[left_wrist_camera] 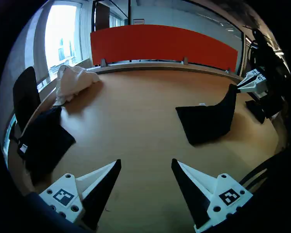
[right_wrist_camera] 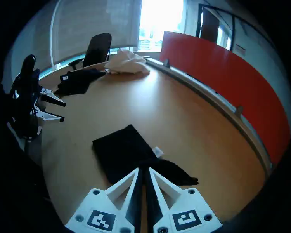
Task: Fold towel
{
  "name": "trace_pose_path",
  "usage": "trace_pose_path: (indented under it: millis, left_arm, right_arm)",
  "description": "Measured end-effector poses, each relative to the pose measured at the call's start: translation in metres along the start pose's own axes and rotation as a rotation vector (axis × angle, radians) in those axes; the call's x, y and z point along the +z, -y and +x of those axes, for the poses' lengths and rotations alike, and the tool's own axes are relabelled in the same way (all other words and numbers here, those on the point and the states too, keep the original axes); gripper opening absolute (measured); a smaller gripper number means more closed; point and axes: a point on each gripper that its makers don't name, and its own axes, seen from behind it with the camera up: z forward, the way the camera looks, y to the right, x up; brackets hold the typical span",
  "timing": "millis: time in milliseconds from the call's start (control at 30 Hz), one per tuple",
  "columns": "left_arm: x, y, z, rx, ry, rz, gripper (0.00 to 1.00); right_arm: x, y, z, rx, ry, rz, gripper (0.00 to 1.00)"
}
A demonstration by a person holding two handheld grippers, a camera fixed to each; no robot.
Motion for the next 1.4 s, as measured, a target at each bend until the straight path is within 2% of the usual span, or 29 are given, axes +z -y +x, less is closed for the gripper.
trace_pose_path:
  millis: [200,567,767,900,1000,1100,1400]
  left_arm:
    - [-0.002,-0.001,-0.002,-0.011,-0.001,0.002,0.96]
    - [-0.006,0.002,-0.005,-0.019,0.003,0.012,0.96]
    - [-0.009,0.008,-0.008,-0.023,0.008,0.023,0.96]
    - [-0.011,0.011,-0.012,-0.027,0.011,0.033,0.96]
    - [-0.012,0.012,-0.014,-0.031,0.015,0.036,0.96]
    - [-0.012,0.012,-0.016,-0.032,0.016,0.037,0.96]
    - [-0.01,0.012,-0.017,-0.036,0.016,0.034,0.96]
  right_arm:
    - [0.013,0.013,0.019,-0.054,-0.005,0.047,0.04]
    - [0.036,0.038,0.034,-0.104,0.01,0.138,0.04]
    - [0.071,0.07,0.034,-0.122,0.034,0.22,0.04]
    - [0.1,0.091,0.019,-0.105,0.077,0.282,0.04]
    - [0.115,0.1,0.007,-0.087,0.114,0.313,0.04]
    - [0.122,0.102,-0.001,-0.088,0.135,0.318,0.04]
    - [0.124,0.102,-0.003,-0.092,0.143,0.325,0.06]
